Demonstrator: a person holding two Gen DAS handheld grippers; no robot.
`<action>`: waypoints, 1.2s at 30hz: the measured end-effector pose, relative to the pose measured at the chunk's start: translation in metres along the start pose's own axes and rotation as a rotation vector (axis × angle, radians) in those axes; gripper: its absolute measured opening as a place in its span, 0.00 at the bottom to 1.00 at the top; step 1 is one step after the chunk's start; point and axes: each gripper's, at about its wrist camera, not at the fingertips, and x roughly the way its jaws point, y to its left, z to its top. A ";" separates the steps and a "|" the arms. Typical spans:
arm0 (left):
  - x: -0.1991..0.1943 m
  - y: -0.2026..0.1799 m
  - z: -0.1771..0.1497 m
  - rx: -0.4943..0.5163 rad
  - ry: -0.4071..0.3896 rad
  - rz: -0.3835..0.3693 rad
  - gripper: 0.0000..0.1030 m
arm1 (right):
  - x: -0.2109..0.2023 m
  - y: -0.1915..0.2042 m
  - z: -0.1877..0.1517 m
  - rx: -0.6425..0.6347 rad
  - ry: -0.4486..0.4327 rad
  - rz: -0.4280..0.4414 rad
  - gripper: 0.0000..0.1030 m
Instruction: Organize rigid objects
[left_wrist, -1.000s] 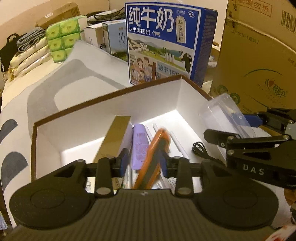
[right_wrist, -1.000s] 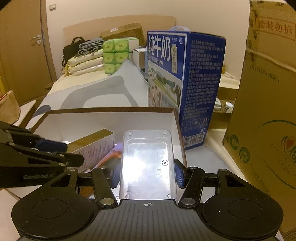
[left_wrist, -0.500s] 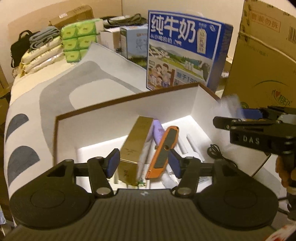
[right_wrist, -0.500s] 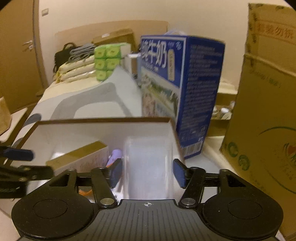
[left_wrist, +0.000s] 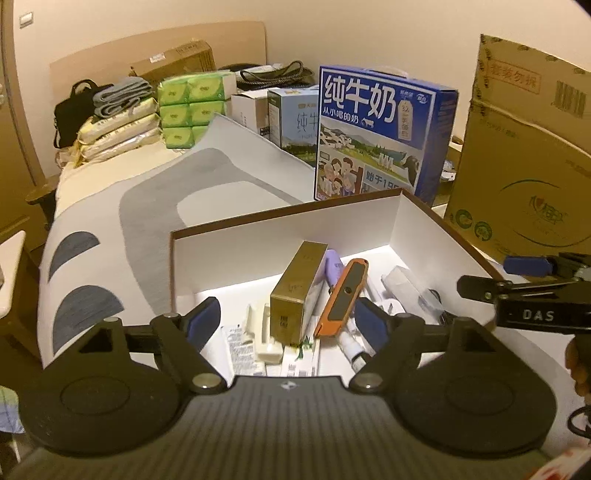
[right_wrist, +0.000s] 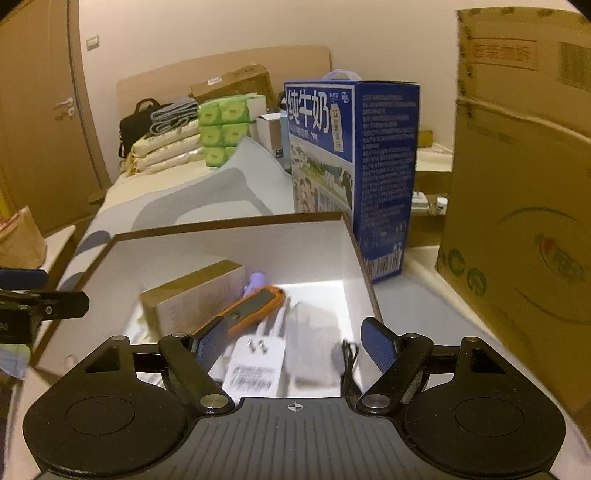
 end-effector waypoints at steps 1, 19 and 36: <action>-0.008 -0.001 -0.004 0.002 -0.006 -0.001 0.75 | -0.008 0.000 -0.003 0.011 -0.001 0.005 0.74; -0.137 -0.014 -0.080 -0.069 0.040 -0.008 0.75 | -0.141 0.023 -0.059 0.116 0.049 0.042 0.74; -0.217 -0.036 -0.149 -0.099 0.077 0.002 0.74 | -0.216 0.058 -0.126 0.100 0.120 0.068 0.74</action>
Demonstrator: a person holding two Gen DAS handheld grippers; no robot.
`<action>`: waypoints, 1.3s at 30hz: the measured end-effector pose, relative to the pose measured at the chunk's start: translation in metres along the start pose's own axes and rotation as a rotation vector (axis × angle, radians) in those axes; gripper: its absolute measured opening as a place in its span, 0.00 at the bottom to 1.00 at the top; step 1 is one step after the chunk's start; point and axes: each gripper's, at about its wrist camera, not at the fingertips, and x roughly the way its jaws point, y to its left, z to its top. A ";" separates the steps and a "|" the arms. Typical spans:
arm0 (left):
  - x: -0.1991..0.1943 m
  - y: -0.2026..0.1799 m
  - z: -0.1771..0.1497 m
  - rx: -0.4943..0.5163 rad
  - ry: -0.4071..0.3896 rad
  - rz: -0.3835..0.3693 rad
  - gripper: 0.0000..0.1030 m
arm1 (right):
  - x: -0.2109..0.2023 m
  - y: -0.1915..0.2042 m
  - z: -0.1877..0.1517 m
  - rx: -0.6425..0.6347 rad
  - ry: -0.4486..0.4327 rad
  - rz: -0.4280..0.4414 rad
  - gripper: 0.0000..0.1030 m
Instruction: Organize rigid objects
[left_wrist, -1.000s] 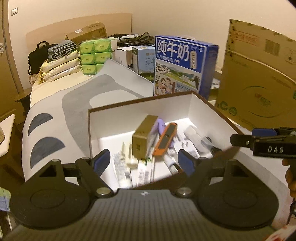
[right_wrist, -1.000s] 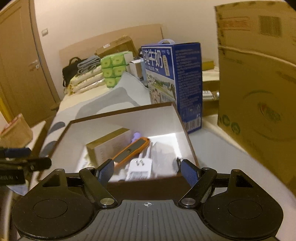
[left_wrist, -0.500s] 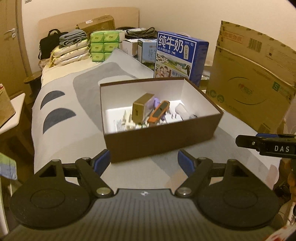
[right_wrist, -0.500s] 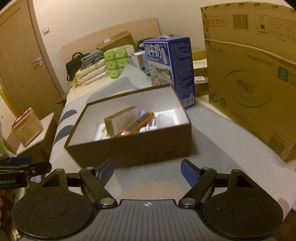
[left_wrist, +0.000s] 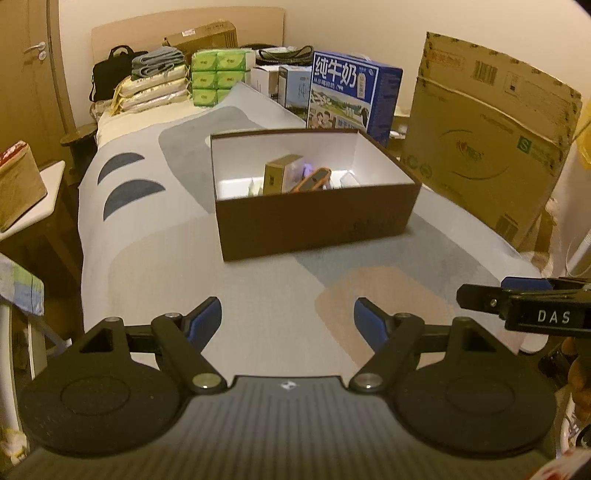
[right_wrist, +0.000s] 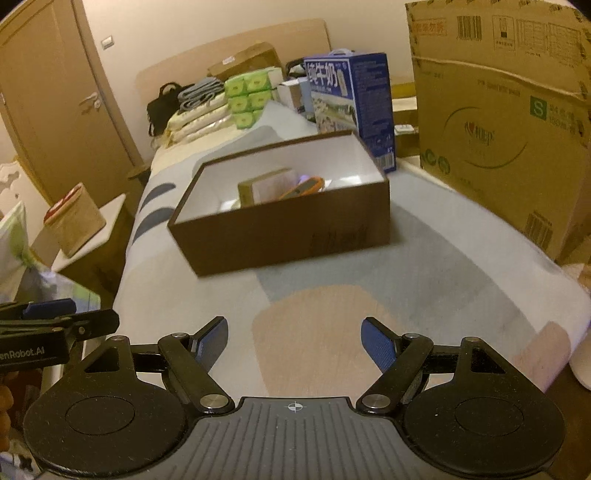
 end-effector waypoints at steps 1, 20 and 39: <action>-0.002 0.000 -0.004 0.000 0.004 -0.002 0.74 | -0.002 0.002 -0.004 -0.003 0.005 0.001 0.74; -0.020 -0.007 -0.047 0.013 0.048 -0.016 0.72 | -0.014 0.017 -0.042 -0.012 0.073 0.014 0.74; -0.017 -0.007 -0.047 0.014 0.056 -0.012 0.72 | -0.011 0.017 -0.044 -0.014 0.087 0.019 0.74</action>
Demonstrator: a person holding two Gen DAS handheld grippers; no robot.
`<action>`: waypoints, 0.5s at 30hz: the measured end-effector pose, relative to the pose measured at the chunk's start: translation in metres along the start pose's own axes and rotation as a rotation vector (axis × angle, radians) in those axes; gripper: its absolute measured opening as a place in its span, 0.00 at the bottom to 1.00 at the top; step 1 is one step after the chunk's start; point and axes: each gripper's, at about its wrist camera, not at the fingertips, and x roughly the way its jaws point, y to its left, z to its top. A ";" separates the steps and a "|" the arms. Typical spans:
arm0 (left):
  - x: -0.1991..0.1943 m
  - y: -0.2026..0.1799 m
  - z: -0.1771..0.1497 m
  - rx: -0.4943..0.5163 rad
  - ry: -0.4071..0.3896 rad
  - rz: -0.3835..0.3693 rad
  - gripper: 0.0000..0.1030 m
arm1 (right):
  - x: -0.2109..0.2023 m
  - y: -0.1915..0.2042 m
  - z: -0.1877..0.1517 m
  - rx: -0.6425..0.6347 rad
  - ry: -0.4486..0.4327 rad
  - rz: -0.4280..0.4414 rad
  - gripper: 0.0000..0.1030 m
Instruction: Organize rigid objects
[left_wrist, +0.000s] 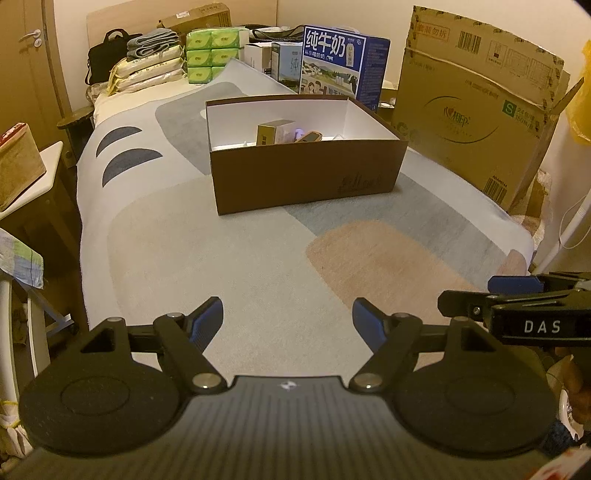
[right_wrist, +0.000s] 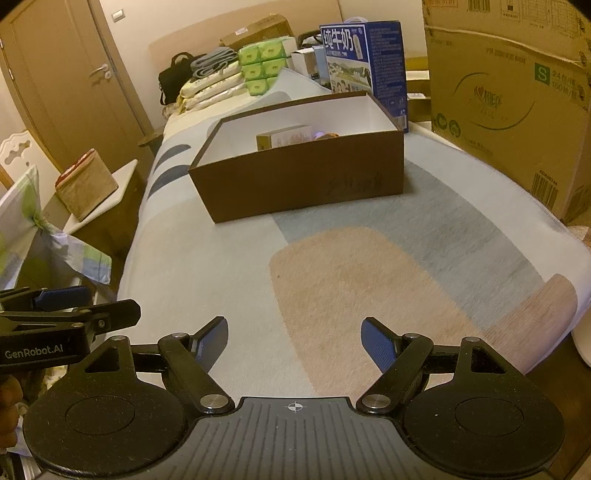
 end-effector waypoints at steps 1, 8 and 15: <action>0.000 0.000 0.000 0.000 0.000 0.000 0.72 | 0.000 0.000 0.000 0.000 0.000 -0.001 0.74; 0.002 0.000 0.000 0.000 0.001 0.003 0.72 | 0.001 -0.001 -0.002 0.005 0.005 -0.002 0.74; 0.004 0.000 -0.002 0.003 0.000 0.010 0.72 | 0.001 -0.003 -0.003 0.011 0.005 -0.003 0.74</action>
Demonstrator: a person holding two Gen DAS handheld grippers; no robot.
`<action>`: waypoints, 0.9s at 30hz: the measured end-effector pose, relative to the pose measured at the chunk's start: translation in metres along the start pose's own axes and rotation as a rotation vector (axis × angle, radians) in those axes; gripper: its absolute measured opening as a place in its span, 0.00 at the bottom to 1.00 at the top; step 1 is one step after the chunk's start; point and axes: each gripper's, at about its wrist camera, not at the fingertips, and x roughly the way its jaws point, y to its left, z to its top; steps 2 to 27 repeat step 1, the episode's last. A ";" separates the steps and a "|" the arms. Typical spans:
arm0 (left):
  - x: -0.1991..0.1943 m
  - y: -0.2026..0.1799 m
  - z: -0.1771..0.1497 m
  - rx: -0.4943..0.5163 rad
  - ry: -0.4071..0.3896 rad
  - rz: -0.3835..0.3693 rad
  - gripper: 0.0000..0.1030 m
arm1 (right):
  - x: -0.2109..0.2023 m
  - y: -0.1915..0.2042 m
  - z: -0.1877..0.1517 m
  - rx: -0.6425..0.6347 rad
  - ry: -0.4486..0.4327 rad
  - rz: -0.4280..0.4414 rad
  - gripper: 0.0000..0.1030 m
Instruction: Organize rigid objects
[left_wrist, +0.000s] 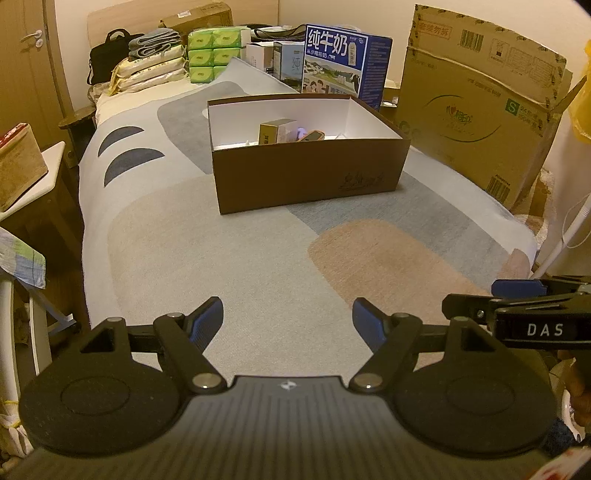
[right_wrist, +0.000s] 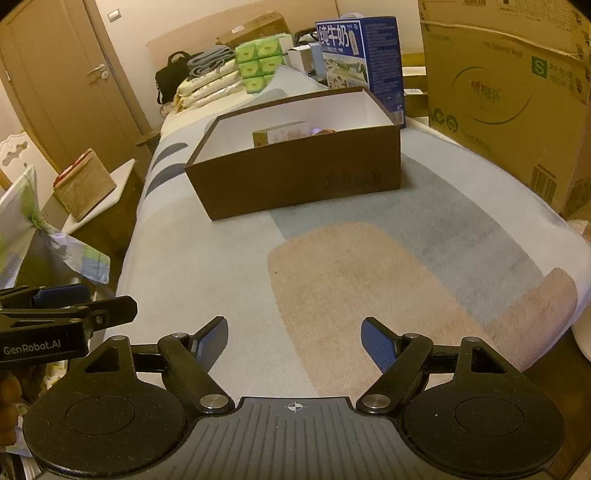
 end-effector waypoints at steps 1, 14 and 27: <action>0.001 0.001 0.000 -0.001 0.005 -0.004 0.72 | 0.000 0.000 0.000 0.000 0.000 -0.001 0.74; 0.001 0.001 0.000 -0.001 0.005 -0.004 0.72 | 0.000 0.000 0.000 0.000 0.000 -0.001 0.74; 0.001 0.001 0.000 -0.001 0.005 -0.004 0.72 | 0.000 0.000 0.000 0.000 0.000 -0.001 0.74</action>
